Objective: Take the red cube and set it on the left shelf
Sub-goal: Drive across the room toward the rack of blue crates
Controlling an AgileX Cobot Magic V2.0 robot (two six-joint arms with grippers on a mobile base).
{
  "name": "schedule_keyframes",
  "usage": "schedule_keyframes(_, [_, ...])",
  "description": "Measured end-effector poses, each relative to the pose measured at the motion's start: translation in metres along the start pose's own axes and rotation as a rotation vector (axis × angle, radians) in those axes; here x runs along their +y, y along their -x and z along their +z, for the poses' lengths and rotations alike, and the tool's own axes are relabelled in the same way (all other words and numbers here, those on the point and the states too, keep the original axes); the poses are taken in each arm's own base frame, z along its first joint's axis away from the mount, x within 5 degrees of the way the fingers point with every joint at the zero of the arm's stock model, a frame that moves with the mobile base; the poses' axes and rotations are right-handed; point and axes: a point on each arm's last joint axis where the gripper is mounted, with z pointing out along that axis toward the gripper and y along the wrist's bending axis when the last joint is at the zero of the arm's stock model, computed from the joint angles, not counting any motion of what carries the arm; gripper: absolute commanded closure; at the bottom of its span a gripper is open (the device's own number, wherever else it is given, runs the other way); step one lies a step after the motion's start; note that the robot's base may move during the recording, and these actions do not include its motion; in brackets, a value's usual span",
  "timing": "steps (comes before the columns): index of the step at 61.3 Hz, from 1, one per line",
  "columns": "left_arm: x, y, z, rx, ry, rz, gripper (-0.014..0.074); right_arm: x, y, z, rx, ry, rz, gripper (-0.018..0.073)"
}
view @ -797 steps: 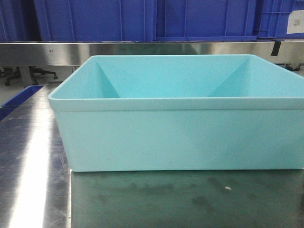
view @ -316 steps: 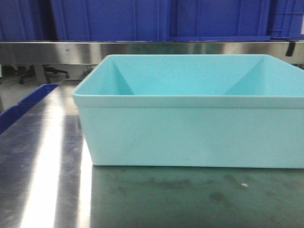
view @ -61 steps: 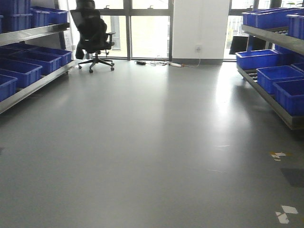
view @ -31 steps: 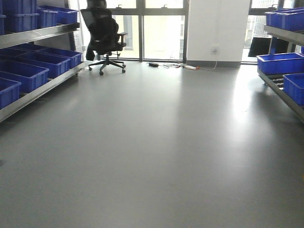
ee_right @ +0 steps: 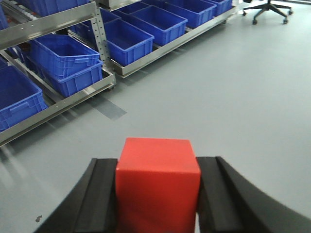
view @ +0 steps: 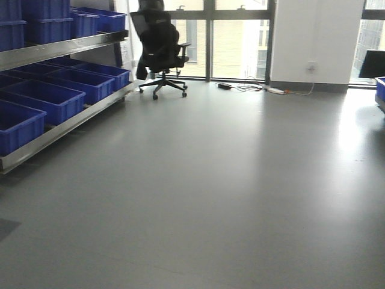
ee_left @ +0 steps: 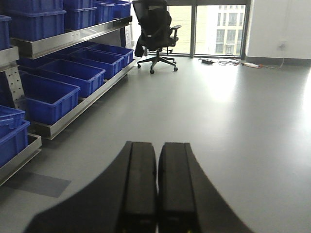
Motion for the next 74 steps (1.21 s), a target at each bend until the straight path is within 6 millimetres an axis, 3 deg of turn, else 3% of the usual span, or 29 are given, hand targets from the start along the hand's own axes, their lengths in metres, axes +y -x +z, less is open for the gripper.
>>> schedule_keyframes(74, [0.0000, 0.0000, 0.0000, 0.000, 0.000, 0.000, 0.0495, 0.0000, -0.0001, -0.0004, -0.001, 0.000, 0.000, 0.0355])
